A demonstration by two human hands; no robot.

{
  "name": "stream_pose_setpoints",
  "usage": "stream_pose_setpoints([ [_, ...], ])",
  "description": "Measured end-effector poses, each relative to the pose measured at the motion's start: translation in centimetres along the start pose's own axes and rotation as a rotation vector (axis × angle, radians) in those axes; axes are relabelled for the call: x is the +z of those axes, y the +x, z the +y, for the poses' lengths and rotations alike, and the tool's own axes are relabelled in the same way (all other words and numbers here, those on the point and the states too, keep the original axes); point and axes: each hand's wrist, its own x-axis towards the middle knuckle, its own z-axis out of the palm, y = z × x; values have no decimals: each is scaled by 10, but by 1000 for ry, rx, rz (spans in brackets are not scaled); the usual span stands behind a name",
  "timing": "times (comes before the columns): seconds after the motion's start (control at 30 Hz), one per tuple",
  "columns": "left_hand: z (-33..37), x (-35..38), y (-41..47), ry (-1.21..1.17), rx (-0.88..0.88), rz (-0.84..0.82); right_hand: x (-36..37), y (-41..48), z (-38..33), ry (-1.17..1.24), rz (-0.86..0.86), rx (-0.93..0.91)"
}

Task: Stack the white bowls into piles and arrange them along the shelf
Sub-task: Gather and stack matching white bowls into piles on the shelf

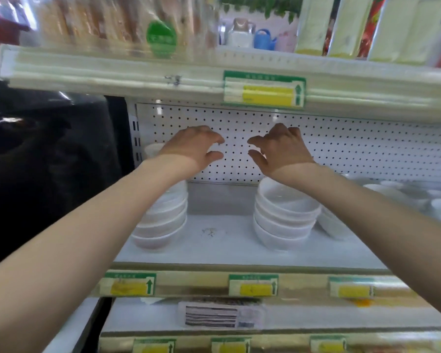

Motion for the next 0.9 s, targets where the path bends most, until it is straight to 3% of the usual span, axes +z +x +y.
stream_pose_setpoints([
  [0.53,200,61,92,-93,47,-29,21,-73,231,73,-81,39],
  [0.9,255,100,120,-76,-20,-150,62,-80,294,140,-170,93],
])
